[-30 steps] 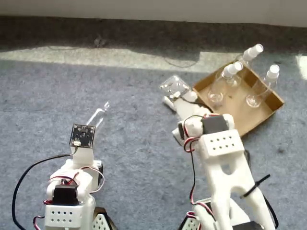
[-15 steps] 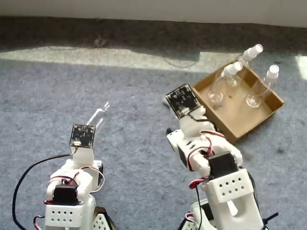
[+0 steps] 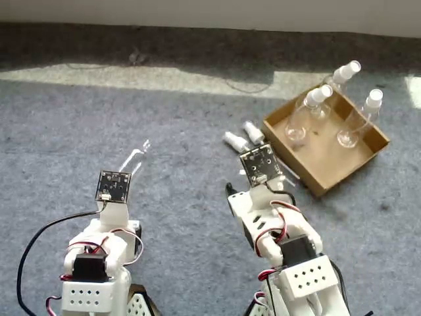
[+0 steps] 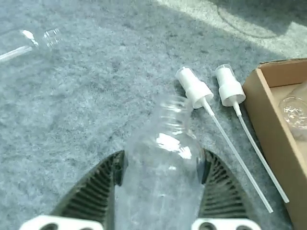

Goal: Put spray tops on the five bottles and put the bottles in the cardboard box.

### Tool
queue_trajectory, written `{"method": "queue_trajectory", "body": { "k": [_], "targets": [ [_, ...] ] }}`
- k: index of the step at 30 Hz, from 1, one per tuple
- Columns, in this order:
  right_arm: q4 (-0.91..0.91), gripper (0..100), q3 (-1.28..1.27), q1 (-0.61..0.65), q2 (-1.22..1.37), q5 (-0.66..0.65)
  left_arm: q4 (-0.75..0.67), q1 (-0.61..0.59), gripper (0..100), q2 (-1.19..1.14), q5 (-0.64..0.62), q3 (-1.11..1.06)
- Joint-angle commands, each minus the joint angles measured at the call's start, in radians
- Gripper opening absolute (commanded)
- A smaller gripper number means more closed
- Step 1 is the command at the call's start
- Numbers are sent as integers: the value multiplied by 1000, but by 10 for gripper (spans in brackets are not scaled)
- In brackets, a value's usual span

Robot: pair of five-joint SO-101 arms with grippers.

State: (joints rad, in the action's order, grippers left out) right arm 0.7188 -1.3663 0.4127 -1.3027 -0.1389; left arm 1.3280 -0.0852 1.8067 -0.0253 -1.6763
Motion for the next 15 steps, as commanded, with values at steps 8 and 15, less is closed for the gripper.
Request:
{"method": "queue_trajectory", "body": {
  "k": [8,15],
  "targets": [
    [-147,84,-160,-2,-242,11,6,19,46,12,9,-19],
    [-99,84,-177,-130,-456,11,6,21,46,12,8,-19]
  ]
}}
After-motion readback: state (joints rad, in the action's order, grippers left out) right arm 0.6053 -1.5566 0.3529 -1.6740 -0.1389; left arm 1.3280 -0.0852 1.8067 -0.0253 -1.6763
